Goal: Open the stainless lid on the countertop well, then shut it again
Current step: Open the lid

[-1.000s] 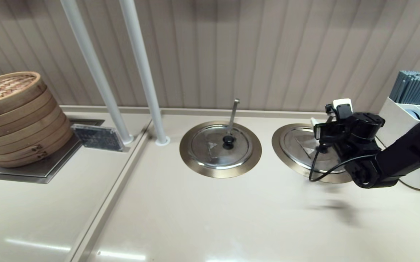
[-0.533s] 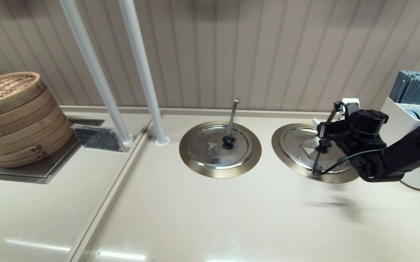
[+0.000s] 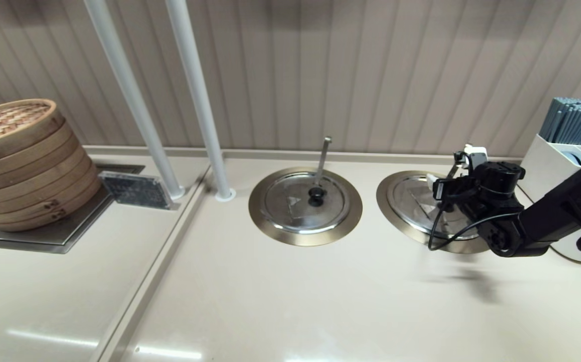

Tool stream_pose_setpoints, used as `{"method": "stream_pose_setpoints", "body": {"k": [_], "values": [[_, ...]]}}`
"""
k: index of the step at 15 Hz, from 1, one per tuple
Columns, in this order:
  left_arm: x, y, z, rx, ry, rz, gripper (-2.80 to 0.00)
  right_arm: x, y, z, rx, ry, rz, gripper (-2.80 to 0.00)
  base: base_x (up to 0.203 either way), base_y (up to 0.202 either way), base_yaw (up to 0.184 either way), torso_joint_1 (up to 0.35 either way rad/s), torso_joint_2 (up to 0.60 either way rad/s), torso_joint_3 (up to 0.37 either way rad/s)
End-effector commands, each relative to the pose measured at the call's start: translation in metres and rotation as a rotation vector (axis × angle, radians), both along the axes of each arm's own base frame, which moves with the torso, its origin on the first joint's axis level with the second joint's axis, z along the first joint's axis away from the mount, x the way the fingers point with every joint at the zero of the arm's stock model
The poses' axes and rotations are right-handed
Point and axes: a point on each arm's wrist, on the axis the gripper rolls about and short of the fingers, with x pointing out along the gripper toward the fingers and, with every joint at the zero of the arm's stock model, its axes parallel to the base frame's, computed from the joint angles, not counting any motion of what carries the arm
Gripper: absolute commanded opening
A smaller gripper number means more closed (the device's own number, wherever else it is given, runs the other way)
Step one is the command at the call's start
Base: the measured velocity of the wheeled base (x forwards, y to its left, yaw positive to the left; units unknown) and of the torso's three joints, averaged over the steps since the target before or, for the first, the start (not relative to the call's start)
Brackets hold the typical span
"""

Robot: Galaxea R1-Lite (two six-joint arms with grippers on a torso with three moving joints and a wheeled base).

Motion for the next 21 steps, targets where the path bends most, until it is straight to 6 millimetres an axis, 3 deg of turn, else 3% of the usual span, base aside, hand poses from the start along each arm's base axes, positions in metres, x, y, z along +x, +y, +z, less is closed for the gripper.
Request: {"method": "stream_pose_setpoints", "body": {"k": [1, 6, 21], "values": [[0.000, 0.000, 0.000, 0.000, 0.000, 0.001, -2.80, 0.004, -0.006, -0.011, 0.004, 0.013, -0.010, 0.00, 0.000, 0.000, 0.000, 0.000, 0.00, 0.000], [0.000, 0.000, 0.000, 0.000, 0.001, 0.001, -2.80, 0.012, -0.004, -0.025, 0.024, 0.027, -0.007, 0.00, 0.000, 0.000, 0.000, 0.000, 0.00, 0.000], [0.000, 0.000, 0.000, 0.000, 0.001, 0.001, -2.80, 0.015, -0.006, -0.035, 0.059, 0.039, -0.016, 0.00, 0.000, 0.000, 0.000, 0.000, 0.00, 0.000]]}}
